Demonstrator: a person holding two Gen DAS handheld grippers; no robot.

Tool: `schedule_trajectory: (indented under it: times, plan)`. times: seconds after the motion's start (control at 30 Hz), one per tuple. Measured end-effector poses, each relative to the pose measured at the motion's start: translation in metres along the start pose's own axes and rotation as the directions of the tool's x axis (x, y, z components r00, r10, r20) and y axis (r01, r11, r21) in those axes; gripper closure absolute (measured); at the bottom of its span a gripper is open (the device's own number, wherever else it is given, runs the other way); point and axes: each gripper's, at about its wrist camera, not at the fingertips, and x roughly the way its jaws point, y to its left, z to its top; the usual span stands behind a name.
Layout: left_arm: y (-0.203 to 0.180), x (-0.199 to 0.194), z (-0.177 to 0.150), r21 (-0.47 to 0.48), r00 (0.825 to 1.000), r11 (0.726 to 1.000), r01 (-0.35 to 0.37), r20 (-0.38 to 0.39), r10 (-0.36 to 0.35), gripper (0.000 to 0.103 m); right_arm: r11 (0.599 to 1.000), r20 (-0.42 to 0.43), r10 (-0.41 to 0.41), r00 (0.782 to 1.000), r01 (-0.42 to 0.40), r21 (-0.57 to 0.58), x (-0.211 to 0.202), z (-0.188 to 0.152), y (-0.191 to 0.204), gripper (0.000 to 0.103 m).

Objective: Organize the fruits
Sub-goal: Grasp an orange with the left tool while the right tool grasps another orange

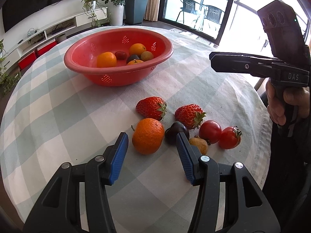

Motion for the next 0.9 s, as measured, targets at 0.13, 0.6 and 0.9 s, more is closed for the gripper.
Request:
schedule_trajectory:
  times: [0.13,0.6,0.9]
  plan:
    - [-0.002,0.000,-0.001,0.028,1.000,1.000,-0.008,-0.007,0.009,0.053,1.000,-0.001,0.001,1.000,-0.001,-0.003,0.000,0.000,0.001,0.034]
    - [-0.006,0.009,0.005,0.084,1.000,0.996,-0.027,-0.004,0.028,0.059,1.000,-0.015,0.002,1.000,-0.002,-0.006,0.003,-0.001,0.003,0.034]
    - [-0.006,0.011,0.005,0.063,1.000,0.998,-0.012,0.002,0.012,0.071,1.000,-0.030,-0.009,0.999,0.009,0.006,0.007,-0.003,0.002,0.034]
